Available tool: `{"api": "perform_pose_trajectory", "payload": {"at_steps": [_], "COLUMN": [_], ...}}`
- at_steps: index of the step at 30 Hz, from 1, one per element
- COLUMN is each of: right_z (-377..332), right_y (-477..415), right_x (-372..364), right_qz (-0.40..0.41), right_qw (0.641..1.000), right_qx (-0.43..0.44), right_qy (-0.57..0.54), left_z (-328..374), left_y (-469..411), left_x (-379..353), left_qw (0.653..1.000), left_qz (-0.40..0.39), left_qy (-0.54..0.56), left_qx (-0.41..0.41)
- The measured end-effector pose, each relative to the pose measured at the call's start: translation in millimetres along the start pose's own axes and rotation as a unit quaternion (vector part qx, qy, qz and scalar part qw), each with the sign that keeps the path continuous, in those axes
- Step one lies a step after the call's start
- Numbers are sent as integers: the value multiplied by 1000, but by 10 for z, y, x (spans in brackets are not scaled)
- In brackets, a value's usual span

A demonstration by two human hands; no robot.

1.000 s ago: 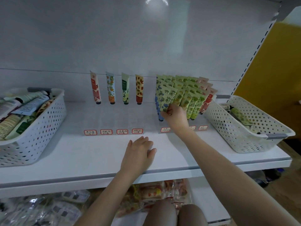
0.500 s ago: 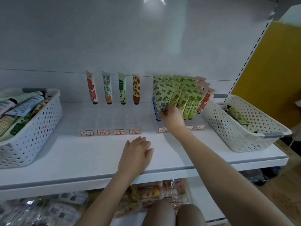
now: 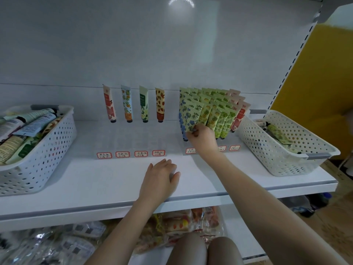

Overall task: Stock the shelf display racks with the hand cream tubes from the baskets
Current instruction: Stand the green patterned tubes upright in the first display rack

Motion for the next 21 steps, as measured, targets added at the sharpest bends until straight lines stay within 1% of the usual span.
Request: {"api": "perform_pose_trajectory", "payload": {"at_steps": [7, 11, 13, 14, 16, 19, 21], "right_z": [-17, -64, -136, -165, -203, -156, -32], "right_y": [102, 184, 244, 263, 284, 277, 265], "right_x": [144, 233, 335, 425, 654, 1094, 1415], "right_qz": [5, -20, -28, -19, 14, 66, 95], "right_qw": [1000, 1000, 999, 999, 999, 997, 994], "right_qx": [1, 9, 21, 26, 42, 43, 37], "right_qy": [-7, -1, -7, -8, -8, -24, -34], "left_z": [60, 73, 128, 171, 322, 735, 1036], "left_y": [35, 63, 71, 67, 42, -42, -134], "left_x": [82, 113, 141, 167, 282, 451, 482], "left_qw": [1000, 1000, 998, 996, 995, 994, 991], "left_qz": [20, 2, -25, -36, -24, 8, 4], "left_qy": [3, 22, 55, 72, 87, 106, 118], "left_qx": [-12, 6, 25, 36, 41, -21, -55]}}
Point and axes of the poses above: each hand's wrist, its own y-axis away from the middle knuckle, its own x-axis out of the back of the hand, z = x × y, the point moved 9 cm from there along -y, towards the middle knuckle, and after that the axes turned 4 degrees about x, right-handed, at the moved point
